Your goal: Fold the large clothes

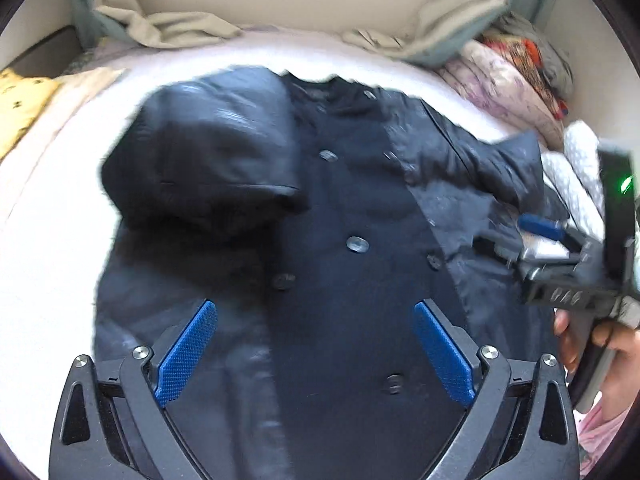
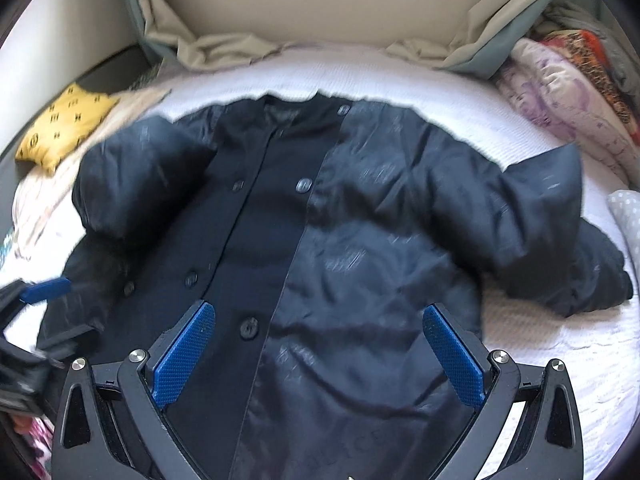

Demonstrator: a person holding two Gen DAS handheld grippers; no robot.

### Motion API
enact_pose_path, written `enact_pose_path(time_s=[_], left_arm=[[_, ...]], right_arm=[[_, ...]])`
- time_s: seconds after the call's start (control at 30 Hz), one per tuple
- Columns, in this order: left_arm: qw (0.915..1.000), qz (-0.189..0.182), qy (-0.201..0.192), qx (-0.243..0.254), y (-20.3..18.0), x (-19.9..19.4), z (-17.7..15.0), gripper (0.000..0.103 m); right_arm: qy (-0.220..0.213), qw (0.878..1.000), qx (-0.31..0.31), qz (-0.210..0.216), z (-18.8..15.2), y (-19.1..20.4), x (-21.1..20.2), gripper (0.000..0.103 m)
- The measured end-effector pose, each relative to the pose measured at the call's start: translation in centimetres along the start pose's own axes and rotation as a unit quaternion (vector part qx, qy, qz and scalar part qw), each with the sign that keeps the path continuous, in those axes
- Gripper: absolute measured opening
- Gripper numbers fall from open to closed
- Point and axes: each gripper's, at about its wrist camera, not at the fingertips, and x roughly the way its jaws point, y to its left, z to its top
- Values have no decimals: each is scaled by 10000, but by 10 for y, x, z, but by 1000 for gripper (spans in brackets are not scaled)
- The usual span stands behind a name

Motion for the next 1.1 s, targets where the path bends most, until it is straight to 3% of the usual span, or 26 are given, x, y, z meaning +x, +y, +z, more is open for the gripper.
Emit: enact_pose_path(time_s=[0.07,0.2,0.4,0.53,0.63,0.73,0.87,1.0,1.1], left_arm=[[9988,336,-344,-29,12,-8,1,101],[9946,820,-611,-160,30,-12,5,101],[9869,1153,-949,-615,66,-38,16,101],[9733,1450,-1308,-1205,103,-68,23,101],[9611,1731,-1530,-1517,125,-86,25,101],[9506,1841,-1668,-1861,147,-100,26,101],[9400,1872,-1707,-2287,170,-108,23,101],[9317,1939,-1698,-2558,181,-112,16,101],[9294,1931,-1674,-2661,187,-112,13,101]], right_arm=[[124,9998,-141,-55,-5,7,11,103],[335,9980,-460,-278,-16,21,31,103],[710,9944,-603,-500,-32,25,57,103],[807,9951,-414,-383,-37,19,66,103],[873,9929,-632,-511,-32,25,62,103],[450,9922,-950,-668,-15,51,42,94],[-230,9868,-1571,-327,17,113,14,90],[-756,9701,-2308,-43,48,185,8,92],[-817,9585,-2731,41,59,227,20,92]])
